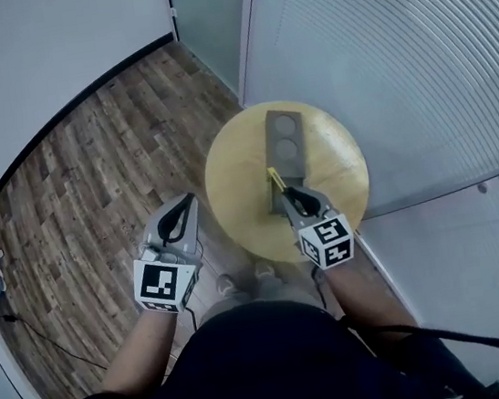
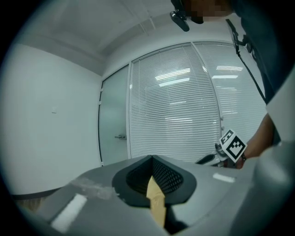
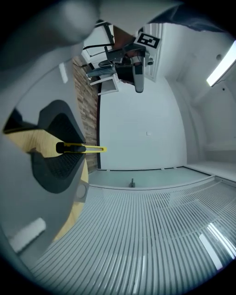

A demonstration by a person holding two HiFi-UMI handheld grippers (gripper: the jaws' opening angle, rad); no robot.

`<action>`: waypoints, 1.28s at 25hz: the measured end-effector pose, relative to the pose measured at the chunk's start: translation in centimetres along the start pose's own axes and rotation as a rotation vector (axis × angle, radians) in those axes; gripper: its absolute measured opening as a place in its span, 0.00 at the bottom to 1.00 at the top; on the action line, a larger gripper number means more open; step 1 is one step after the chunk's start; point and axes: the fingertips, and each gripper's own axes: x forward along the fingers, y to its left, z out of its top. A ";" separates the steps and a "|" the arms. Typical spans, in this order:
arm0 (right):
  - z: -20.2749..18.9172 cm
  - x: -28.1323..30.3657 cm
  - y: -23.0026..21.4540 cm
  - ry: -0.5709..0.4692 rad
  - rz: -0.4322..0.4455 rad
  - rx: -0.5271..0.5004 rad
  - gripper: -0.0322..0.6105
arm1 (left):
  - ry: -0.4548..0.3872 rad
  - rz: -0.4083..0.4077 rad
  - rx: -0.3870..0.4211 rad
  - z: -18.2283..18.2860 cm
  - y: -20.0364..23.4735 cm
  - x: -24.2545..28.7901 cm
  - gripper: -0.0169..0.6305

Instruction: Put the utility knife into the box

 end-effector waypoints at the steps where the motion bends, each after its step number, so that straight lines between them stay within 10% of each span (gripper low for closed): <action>1: 0.4 -0.7 -0.2 -0.011 -0.008 0.001 0.16 | -0.003 -0.011 0.014 0.4 -0.4 -0.2 0.03; 32: -0.4 -7.2 -6.8 -0.061 -0.088 0.059 0.16 | -0.057 -0.172 0.060 5.3 -7.9 8.5 0.03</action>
